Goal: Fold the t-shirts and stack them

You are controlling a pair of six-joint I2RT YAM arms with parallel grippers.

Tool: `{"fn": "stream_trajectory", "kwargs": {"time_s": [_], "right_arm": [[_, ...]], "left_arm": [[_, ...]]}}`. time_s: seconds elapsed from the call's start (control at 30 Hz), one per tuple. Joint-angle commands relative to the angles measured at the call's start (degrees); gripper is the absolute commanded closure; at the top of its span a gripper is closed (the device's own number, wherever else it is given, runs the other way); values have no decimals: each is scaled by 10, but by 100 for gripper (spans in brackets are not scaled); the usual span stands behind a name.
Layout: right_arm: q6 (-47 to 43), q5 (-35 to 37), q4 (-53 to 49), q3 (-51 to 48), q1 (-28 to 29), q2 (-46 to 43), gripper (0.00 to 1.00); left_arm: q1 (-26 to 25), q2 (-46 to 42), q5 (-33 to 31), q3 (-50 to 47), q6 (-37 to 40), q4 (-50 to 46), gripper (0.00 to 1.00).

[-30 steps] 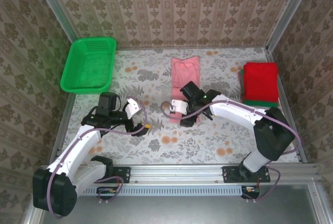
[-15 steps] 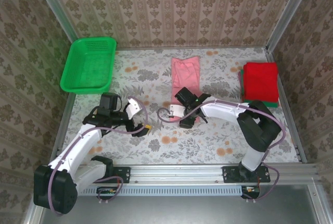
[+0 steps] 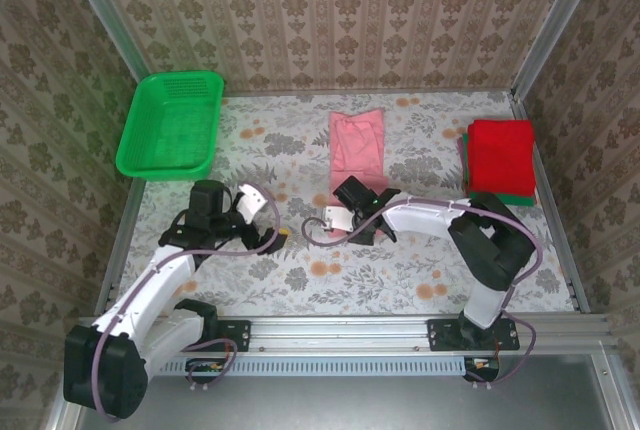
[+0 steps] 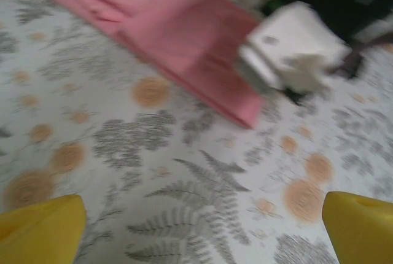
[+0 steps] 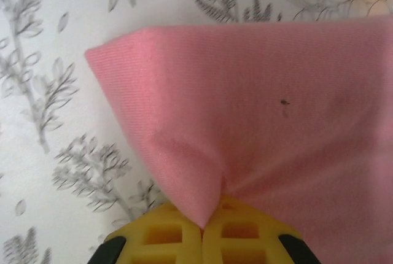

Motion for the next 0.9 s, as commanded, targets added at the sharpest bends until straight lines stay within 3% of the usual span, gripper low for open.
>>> {"fn": "stream_trajectory", "kwargs": {"time_s": [0.0, 0.13, 0.5, 0.67, 0.87], "right_arm": [[31, -27, -66, -32, 21, -54, 100], [63, -71, -136, -49, 43, -117, 100], [130, -135, -289, -52, 69, -271, 100], [134, -137, -310, -49, 70, -288, 100], [128, -130, -314, -43, 70, -284, 100]], "left_arm": [[5, 25, -128, 8, -197, 122, 0], [-5, 105, -157, 44, -327, 151, 0], [-93, 340, -153, 183, -481, 148, 1], [-127, 465, -142, 292, -545, 101, 19], [-149, 578, -127, 389, -603, 50, 51]]}}
